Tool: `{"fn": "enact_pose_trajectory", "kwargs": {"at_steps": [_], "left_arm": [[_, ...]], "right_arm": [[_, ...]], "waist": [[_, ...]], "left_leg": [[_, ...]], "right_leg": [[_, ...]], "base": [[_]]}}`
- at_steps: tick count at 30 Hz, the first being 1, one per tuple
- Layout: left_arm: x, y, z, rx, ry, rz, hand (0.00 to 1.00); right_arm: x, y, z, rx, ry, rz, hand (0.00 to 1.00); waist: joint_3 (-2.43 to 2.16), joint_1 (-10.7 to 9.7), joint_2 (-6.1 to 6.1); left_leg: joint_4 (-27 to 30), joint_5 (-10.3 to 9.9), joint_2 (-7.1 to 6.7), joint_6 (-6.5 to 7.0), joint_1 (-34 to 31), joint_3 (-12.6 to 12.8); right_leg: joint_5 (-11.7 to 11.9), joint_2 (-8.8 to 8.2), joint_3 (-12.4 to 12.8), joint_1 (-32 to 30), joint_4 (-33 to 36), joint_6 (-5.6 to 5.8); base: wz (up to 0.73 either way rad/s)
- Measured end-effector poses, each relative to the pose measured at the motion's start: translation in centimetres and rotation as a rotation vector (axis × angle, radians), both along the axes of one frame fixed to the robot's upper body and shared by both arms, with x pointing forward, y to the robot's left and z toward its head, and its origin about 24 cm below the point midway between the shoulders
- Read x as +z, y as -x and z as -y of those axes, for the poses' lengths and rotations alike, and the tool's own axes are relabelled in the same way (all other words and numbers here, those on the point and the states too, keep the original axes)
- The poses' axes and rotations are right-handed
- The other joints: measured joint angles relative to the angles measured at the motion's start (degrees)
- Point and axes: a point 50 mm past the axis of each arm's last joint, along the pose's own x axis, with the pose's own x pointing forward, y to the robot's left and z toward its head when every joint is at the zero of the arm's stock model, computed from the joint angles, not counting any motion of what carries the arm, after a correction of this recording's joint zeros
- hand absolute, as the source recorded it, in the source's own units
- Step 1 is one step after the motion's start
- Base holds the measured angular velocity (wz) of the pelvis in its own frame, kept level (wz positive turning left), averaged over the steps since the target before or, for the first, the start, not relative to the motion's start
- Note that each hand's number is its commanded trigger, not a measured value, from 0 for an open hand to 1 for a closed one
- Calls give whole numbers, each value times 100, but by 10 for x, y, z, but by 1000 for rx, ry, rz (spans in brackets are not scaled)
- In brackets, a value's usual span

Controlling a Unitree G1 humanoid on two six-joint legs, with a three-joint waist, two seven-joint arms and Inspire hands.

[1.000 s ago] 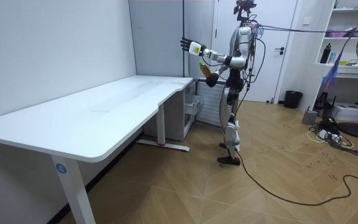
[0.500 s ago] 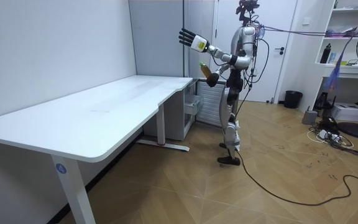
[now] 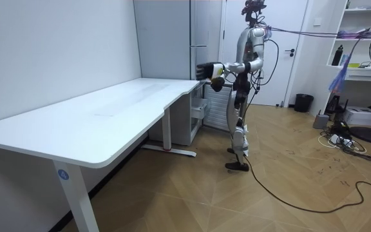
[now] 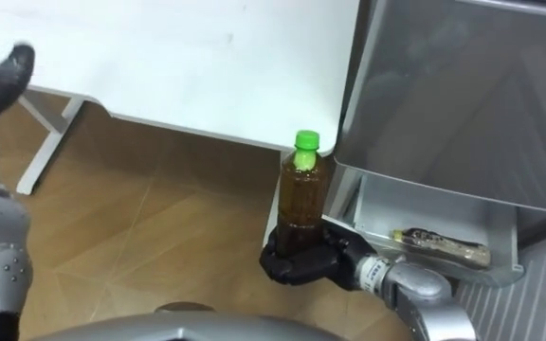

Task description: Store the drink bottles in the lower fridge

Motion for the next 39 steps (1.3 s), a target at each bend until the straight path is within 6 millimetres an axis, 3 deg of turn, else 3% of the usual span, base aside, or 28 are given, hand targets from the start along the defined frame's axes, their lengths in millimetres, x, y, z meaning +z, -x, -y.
{"fn": "enact_pose_trajectory", "kwargs": {"at_steps": [5,16,21,26,39], "left_arm": [[-52,26,-9,125,152,-215,0],[-135,103,3,156,285,-685,0],[-149,120,6,122,291,-797,0],[-167,151,11,102,358,-959,0],[-186,204,20,46,521,-1176,0]], "right_arm": [[-3,2,-3,-17,15,-24,100],[-4,1,-7,-52,3,-34,100],[-3,-3,-9,-37,6,-39,100],[-4,0,-7,-39,-9,-73,100],[-5,-1,-8,-57,-25,-99,100]], "waist": [[-13,27,10],[-22,-22,-9],[-19,-17,-15],[-17,-31,-27],[-9,-113,-70]], "left_leg": [[-56,0,5,1,71,67],[-96,0,9,0,61,73],[-91,0,5,1,23,84],[-100,0,7,1,-34,115],[-110,-3,6,1,-90,110]], "right_leg": [[0,1,62,5,14,0],[0,5,35,50,-7,0],[0,1,39,0,-11,0],[-1,1,62,-76,-6,1],[-4,3,70,-98,-5,7]], "base": [[-8],[0],[0],[-3],[0]]}}
